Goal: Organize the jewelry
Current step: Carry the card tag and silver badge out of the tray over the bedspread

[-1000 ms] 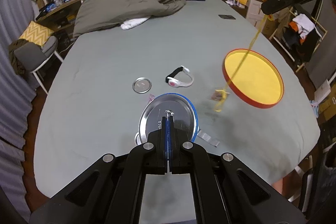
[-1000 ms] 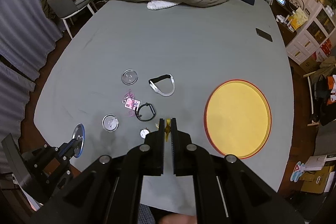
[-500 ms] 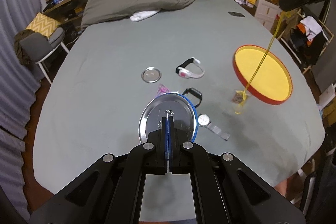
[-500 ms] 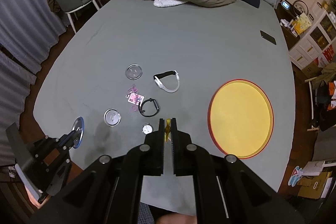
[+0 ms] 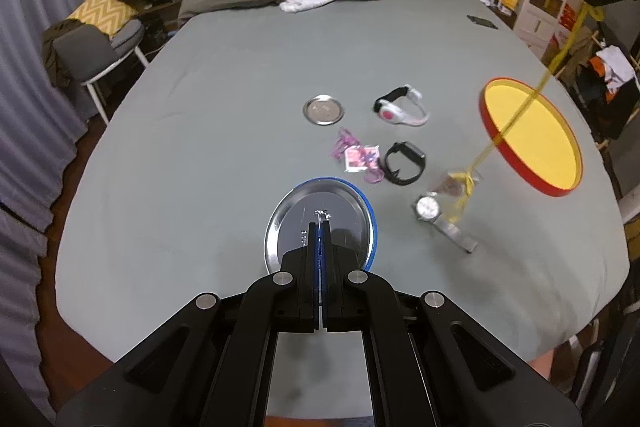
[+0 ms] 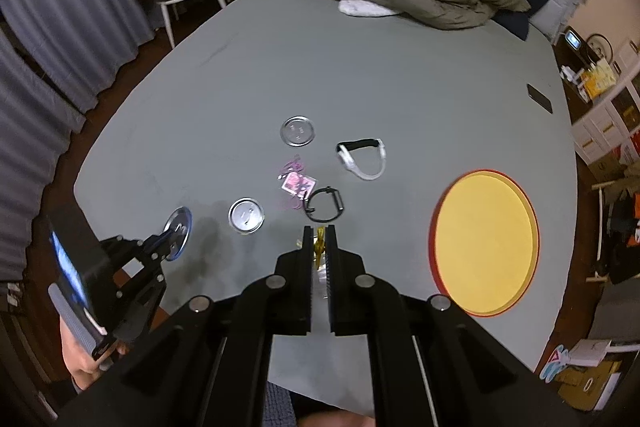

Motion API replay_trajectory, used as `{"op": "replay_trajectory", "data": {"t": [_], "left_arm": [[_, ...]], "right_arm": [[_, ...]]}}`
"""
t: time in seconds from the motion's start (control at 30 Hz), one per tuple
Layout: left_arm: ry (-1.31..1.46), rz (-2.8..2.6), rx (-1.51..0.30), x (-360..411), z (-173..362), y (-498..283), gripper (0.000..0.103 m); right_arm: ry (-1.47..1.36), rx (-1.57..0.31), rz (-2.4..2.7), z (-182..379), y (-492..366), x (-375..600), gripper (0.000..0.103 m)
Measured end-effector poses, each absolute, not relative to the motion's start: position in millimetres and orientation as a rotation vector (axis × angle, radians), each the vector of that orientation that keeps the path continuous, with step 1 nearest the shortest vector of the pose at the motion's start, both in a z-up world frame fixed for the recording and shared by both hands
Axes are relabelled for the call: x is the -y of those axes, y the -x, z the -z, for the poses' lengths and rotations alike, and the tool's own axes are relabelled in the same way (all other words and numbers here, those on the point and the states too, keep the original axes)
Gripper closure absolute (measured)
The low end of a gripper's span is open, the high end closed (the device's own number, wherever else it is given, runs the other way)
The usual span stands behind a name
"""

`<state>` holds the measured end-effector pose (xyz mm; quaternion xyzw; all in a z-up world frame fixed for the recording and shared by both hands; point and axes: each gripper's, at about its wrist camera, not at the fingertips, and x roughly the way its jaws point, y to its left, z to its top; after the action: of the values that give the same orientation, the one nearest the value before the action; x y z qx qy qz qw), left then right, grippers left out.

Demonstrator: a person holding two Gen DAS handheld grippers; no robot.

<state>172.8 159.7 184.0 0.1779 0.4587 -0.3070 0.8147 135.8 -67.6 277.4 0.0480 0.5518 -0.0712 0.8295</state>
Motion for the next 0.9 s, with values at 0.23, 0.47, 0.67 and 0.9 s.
{"op": "replay_trajectory", "data": {"t": [0.23,0.47,0.67,0.9], "left_arm": [[-0.379,0.608,-1.000,-168,-157,-181,0.103],[-0.355,0.586,-1.019,-173,-131,-186,0.103],[-0.326,0.567,-1.039,-180,-113,-190,0.103],[-0.284,0.543,-1.051,-186,-100,-199,0.103]], "right_arm": [[-0.066,-1.197,0.104,-254,-145,36,0.097],[-0.048,-1.244,0.062,-215,-156,13,0.097],[-0.049,-1.265,0.046,-191,-161,7,0.097],[-0.046,-1.275,0.049,-173,-168,5,0.097]]}}
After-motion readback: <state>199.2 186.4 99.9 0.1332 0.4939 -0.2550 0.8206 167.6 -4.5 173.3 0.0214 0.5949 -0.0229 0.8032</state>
